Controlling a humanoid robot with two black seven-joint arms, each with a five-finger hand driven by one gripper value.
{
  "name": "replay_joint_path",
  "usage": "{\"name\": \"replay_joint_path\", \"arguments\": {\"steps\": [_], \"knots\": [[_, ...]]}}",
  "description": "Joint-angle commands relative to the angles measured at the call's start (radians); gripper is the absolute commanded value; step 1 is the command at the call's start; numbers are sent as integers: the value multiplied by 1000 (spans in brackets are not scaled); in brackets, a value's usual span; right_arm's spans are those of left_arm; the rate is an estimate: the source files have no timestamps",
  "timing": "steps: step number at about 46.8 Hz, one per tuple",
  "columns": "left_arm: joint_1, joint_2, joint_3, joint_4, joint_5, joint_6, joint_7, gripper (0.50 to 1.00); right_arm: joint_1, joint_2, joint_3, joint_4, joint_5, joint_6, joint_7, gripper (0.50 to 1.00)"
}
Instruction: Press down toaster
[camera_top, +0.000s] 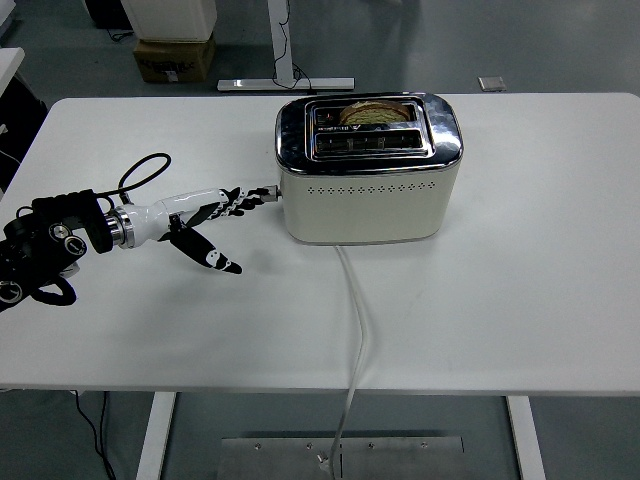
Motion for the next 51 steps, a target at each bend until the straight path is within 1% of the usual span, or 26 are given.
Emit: {"name": "replay_joint_path", "arguments": {"steps": [1, 19, 51], "knots": [[5, 0, 0, 0, 0, 0, 0, 1000, 0, 0, -1, 0, -1, 0, 0, 1000], [14, 0, 0, 17, -1, 0, 0, 1000, 0, 0, 0, 0, 0, 0, 0, 1000], [37, 3, -2, 17, -1, 2, -1, 1000, 0, 0, 0, 0, 0, 0, 0, 998]]}}
